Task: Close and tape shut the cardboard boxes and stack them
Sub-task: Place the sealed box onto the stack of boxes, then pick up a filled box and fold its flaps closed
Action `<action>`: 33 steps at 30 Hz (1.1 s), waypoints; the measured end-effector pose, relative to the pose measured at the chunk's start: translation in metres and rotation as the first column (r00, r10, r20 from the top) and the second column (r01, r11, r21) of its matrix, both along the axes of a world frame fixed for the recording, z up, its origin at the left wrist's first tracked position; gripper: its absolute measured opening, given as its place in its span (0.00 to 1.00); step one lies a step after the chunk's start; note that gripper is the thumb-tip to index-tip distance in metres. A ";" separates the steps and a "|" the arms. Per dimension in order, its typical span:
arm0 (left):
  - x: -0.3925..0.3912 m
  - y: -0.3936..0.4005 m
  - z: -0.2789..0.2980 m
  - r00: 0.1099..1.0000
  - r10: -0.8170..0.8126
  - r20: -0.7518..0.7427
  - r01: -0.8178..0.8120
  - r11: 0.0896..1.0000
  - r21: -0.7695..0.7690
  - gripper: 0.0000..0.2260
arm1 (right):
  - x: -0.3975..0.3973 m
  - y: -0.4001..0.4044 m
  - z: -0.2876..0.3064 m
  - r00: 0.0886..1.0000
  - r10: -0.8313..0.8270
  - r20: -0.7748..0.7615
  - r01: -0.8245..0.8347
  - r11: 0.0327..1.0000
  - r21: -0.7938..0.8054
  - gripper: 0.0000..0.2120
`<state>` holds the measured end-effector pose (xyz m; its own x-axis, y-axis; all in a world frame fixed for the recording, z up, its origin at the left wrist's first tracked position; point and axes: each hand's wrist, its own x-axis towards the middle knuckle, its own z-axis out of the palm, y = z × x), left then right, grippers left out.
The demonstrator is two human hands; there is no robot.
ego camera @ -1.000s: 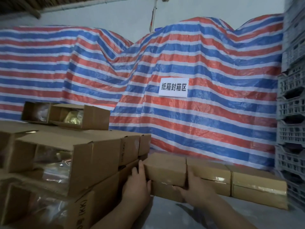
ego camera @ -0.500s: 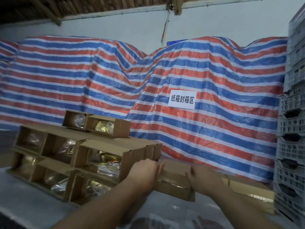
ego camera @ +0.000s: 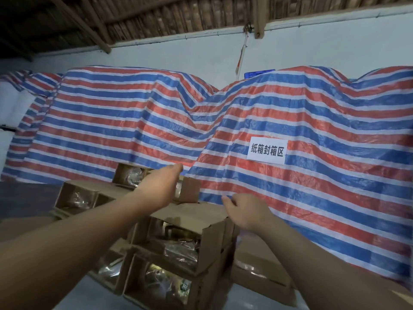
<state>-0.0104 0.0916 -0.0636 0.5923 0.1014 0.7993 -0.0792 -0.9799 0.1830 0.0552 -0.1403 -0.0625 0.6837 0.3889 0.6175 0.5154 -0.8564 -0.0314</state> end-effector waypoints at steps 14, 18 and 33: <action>0.149 0.100 0.020 0.918 0.379 -0.117 -0.323 0.885 0.334 0.21 | 0.110 0.144 0.057 0.986 0.121 -0.116 -0.122 0.993 -0.004 0.27; 0.169 0.122 0.031 0.904 0.397 -0.157 -0.318 0.872 0.373 0.25 | 0.139 0.171 0.056 0.993 0.078 -0.083 -0.084 0.994 -0.070 0.33; 0.191 0.135 0.026 0.925 0.281 -0.254 -0.209 0.938 0.278 0.24 | 0.160 0.189 0.054 1.000 0.028 0.005 -0.027 0.993 -0.112 0.07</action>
